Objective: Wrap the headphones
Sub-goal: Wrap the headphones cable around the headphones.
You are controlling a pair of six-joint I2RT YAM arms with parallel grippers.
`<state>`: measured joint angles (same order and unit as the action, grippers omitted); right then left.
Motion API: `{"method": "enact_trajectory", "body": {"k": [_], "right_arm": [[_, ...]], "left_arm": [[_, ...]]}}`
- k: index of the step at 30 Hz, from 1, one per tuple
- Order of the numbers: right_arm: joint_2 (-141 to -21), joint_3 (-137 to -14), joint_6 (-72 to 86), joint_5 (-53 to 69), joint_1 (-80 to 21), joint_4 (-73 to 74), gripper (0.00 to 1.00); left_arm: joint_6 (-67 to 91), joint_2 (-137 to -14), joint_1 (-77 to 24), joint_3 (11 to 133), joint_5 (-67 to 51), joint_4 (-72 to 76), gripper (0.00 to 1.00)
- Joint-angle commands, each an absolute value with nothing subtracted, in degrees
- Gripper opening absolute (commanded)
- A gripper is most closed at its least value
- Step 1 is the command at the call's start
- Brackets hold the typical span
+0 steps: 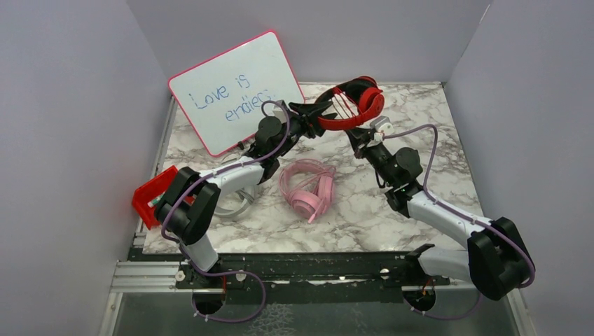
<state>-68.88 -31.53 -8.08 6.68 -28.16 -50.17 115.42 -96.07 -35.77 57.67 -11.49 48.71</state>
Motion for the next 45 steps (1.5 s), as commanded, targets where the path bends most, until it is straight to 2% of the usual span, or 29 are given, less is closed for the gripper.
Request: {"method": "enact_trajectory", "body": {"k": [1,12,18,19,21,22,25,30,32,36,39,45], "right_arm": [[-67.82,-31.96,-6.53,6.54,-28.20,-47.37,0.08],[-59.44,-32.62,-6.15,5.74,-28.21,-35.55,0.41],[-51.82,-40.91,-6.60,5.53,-28.18,-14.05,0.53],[-50.97,-43.91,-7.03,6.33,-28.21,-8.31,0.64],[-49.90,-49.62,-8.95,8.08,-28.15,1.59,0.98],[-49.72,-52.25,-10.83,8.73,-28.14,5.65,1.00],[-50.22,-59.92,-18.90,13.91,-28.19,14.70,1.00],[-55.55,-69.71,-34.64,21.14,-28.21,19.73,0.99],[-56.89,-71.29,-45.49,25.98,-28.21,22.12,0.94],[-58.10,-71.26,-59.93,30.08,-28.26,22.36,0.90],[-59.67,-72.23,-64.56,30.53,-29.15,23.25,0.84],[-59.46,-67.67,-64.48,32.13,-30.10,14.60,0.85]], "left_arm": [[117.52,-94.37,-36.10,59.34,-9.68,56.57,0.00],[114.59,-95.71,-32.67,61.03,-10.81,61.26,0.00],[111.98,-95.04,-30.32,61.69,-13.00,59.99,0.00],[111.40,-94.90,-29.94,61.69,-13.33,59.73,0.00],[109.43,-94.55,-29.07,61.63,-13.81,59.25,0.00],[108.90,-94.49,-28.67,61.61,-14.12,59.16,0.00],[106.75,-93.98,-27.68,61.53,-15.22,59.07,0.00],[102.73,-92.34,-27.33,61.45,-16.54,56.73,0.00],[101.37,-91.53,-27.33,61.44,-17.02,55.14,0.00],[99.98,-89.69,-27.25,60.17,-17.23,53.59,0.00],[99.25,-88.75,-27.25,59.93,-17.37,52.89,0.00],[97.65,-87.14,-27.25,60.45,-17.34,51.01,0.00]]}}
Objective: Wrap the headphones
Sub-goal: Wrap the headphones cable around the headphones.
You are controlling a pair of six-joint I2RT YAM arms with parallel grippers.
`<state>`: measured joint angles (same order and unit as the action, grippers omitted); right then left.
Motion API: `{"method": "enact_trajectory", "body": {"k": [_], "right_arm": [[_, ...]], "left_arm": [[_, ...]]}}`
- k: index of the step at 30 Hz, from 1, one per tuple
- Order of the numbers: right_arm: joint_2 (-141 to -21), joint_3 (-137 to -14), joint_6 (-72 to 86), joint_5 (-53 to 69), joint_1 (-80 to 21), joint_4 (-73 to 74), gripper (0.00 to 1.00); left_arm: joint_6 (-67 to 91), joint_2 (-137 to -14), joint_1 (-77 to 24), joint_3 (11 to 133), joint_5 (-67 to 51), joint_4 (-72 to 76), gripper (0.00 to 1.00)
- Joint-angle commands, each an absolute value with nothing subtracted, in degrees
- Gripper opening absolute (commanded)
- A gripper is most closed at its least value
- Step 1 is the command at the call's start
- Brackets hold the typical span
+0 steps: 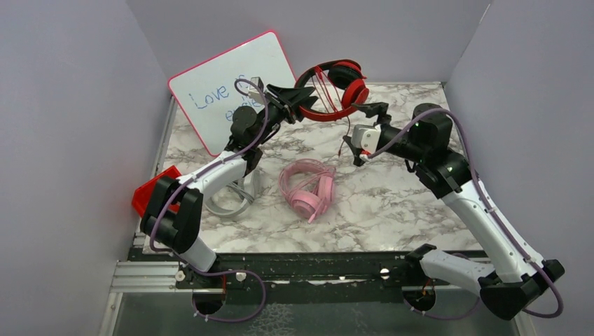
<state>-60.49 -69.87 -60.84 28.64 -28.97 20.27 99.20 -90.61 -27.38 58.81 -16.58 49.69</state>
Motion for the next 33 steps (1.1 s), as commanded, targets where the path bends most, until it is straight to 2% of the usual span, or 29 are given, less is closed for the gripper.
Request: {"method": "enact_trajectory", "body": {"k": [1,5,10,24,33], "right_arm": [[-58.75,-66.28,-64.58,32.11,-30.46,12.17,0.85],[-57.60,-64.30,-66.93,30.56,-30.67,7.62,0.86],[-61.10,-67.14,-67.32,28.67,-30.76,8.42,0.81],[-65.76,-66.82,-63.68,24.57,-31.43,4.38,0.84],[-67.77,-66.72,-62.82,21.67,-33.04,3.62,0.76]], "left_arm": [[97.65,-87.11,-27.25,60.47,-17.32,50.76,0.00],[97.93,-87.17,-27.25,60.43,-17.32,50.20,0.00],[97.89,-87.11,-27.29,60.86,-17.17,50.06,0.00],[97.66,-86.66,-27.33,61.29,-16.37,49.16,0.00],[97.25,-85.91,-27.42,62.05,-14.91,47.53,0.00]]}}
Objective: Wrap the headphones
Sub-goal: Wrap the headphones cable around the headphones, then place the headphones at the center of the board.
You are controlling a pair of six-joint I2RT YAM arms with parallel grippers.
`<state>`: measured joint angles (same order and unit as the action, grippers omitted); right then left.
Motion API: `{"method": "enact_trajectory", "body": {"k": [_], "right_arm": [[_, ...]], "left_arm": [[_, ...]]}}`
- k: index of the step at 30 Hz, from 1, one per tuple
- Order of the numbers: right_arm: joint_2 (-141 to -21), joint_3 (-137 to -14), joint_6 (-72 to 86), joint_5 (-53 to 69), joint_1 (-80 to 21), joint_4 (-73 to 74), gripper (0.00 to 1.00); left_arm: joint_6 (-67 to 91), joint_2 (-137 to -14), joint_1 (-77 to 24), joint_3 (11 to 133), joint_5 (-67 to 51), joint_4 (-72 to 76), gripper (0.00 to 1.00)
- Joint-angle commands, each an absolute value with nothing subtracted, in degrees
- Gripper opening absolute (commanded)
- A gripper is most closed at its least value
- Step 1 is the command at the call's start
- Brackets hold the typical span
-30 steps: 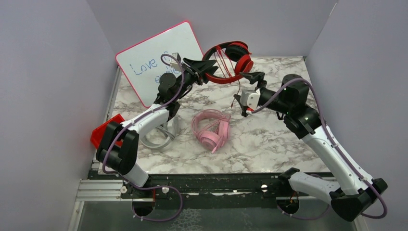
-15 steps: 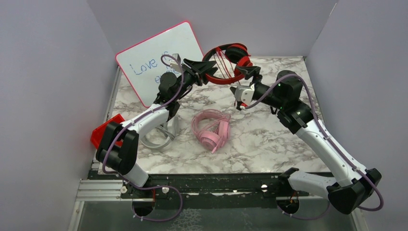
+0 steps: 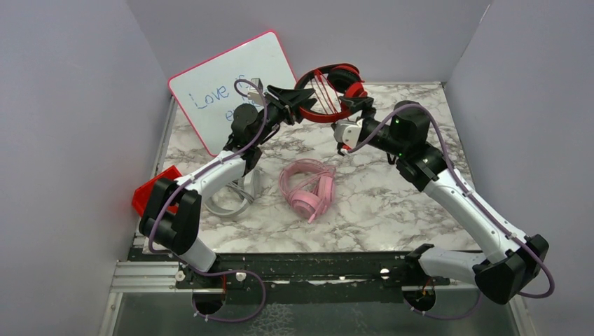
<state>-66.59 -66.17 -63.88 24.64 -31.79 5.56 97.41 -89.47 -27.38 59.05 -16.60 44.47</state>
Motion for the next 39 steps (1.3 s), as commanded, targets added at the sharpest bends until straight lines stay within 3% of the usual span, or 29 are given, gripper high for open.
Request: {"method": "enact_trajectory", "body": {"k": [1,10,21,26,32,39], "right_arm": [[-68.08,-66.59,-62.98,20.85,-33.30,3.64,0.75],[-69.75,-65.34,-61.87,13.17,-36.63,-0.96,0.72],[-71.77,-63.82,-65.14,3.36,-39.79,-8.01,0.33],[-72.97,-65.67,-65.34,0.81,-40.66,-5.32,0.02],[-73.20,-69.04,-60.51,-3.25,-40.77,-4.42,0.01],[-72.58,-73.64,-54.53,-3.47,-40.76,2.00,0.01]], "left_arm": [[97.43,-85.87,-27.42,61.98,-14.79,47.40,0.00],[97.73,-86.03,-27.51,62.67,-14.19,46.79,0.00],[97.73,-85.73,-27.60,62.47,-13.64,45.88,0.00],[97.47,-86.04,-27.59,62.39,-13.47,45.71,0.00],[96.34,-86.46,-27.51,61.00,-13.71,45.63,0.00],[87.09,-84.05,-25.39,59.44,-13.86,44.42,0.43]]}}
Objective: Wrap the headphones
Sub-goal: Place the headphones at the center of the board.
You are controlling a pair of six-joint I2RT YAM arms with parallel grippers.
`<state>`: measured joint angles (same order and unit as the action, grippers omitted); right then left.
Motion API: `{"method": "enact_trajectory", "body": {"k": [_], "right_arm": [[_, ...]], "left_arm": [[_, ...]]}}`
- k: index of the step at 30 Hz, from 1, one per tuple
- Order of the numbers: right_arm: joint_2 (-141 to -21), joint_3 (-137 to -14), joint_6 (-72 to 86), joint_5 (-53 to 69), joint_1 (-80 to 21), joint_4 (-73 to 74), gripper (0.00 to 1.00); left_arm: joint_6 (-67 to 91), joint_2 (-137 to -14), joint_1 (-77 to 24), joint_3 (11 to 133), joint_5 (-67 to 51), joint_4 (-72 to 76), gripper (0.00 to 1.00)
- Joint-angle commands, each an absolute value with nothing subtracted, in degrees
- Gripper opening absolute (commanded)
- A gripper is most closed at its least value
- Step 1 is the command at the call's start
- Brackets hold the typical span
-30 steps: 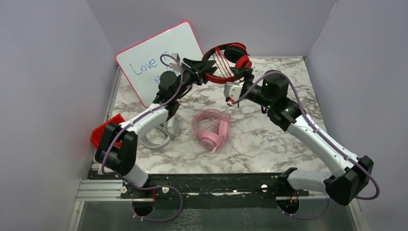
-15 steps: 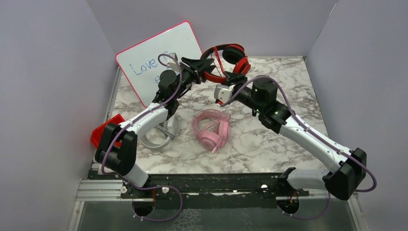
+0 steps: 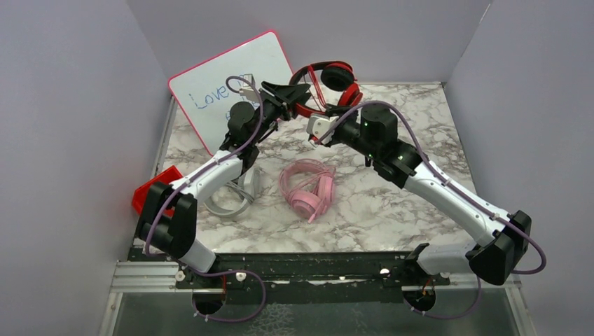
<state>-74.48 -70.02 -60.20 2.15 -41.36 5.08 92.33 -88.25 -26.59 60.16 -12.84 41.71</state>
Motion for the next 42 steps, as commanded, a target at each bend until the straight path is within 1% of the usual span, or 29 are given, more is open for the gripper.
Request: {"method": "enact_trajectory", "body": {"k": [1,2,3,5,6,9,12,15,18,19,21,24,26,29,32,34,37,42], "right_arm": [[-72.06,-73.01,-54.38,-3.62,-40.77,0.95,0.00],[-71.98,-72.66,-53.99,-3.75,-40.76,0.58,0.00],[-71.97,-72.64,-53.96,-4.13,-40.77,0.53,0.00],[-72.18,-72.51,-53.64,-5.37,-40.70,-1.71,0.00],[-72.42,-72.55,-53.61,-5.93,-40.78,-2.44,0.00],[-73.65,-74.36,-52.38,-6.14,-40.75,-1.28,0.00],[-76.06,-77.55,-48.57,-5.75,-40.74,3.39,0.00],[-77.29,-78.22,-42.56,-4.35,-40.46,4.14,0.00],[-78.01,-78.13,-38.24,-3.60,-40.34,4.15,0.00],[-78.19,-78.18,-37.51,-3.53,-40.34,4.32,0.00],[-78.82,-79.05,-36.00,-4.09,-40.26,5.58,0.00],[-79.11,-81.08,-34.25,-4.28,-40.30,7.49,0.00],[-79.19,-82.24,-33.44,-4.20,-40.25,8.15,0.00],[-79.23,-84.08,-32.92,-3.93,-40.30,9.40,0.00],[-78.97,-85.15,-32.76,-3.74,-40.30,9.92,0.00],[-78.80,-85.91,-32.85,-3.37,-40.25,10.33,0.00],[-78.74,-86.88,-32.94,-3.09,-40.25,11.25,0.00],[-77.83,-87.02,-32.96,-3.23,-40.31,11.37,0.00]], "left_arm": [[86.21,-83.55,-25.06,58.97,-13.70,44.09,0.61],[85.52,-83.07,-24.79,58.26,-13.45,43.96,0.70],[85.18,-82.64,-24.66,57.67,-13.37,43.88,0.75],[85.00,-82.24,-24.46,56.79,-13.87,43.70,0.90],[84.91,-82.00,-24.32,56.26,-14.08,43.62,0.94],[83.84,-80.19,-23.33,53.64,-14.34,42.87,0.98],[80.74,-77.50,-21.25,51.74,-14.52,39.04,0.99],[75.92,-75.41,-19.65,51.45,-14.20,35.73,0.98],[66.53,-74.87,-19.36,54.03,-15.33,31.20,0.95],[62.01,-74.75,-19.35,54.74,-16.40,30.75,0.93],[53.35,-74.55,-19.26,55.03,-20.55,31.06,0.84],[42.06,-74.03,-19.49,52.64,-27.13,33.55,0.83],[40.72,-75.23,-19.68,49.73,-33.84,42.17,0.82],[33.83,-76.38,-22.99,47.31,-37.95,47.27,0.85],[23.98,-77.75,-29.90,45.68,-35.43,49.03,0.90],[20.47,-80.55,-33.83,46.67,-34.37,49.50,0.92],[17.99,-84.98,-38.15,47.29,-31.44,54.42,0.92],[21.55,-92.47,-40.40,49.51,-31.05,63.74,0.93]]}}
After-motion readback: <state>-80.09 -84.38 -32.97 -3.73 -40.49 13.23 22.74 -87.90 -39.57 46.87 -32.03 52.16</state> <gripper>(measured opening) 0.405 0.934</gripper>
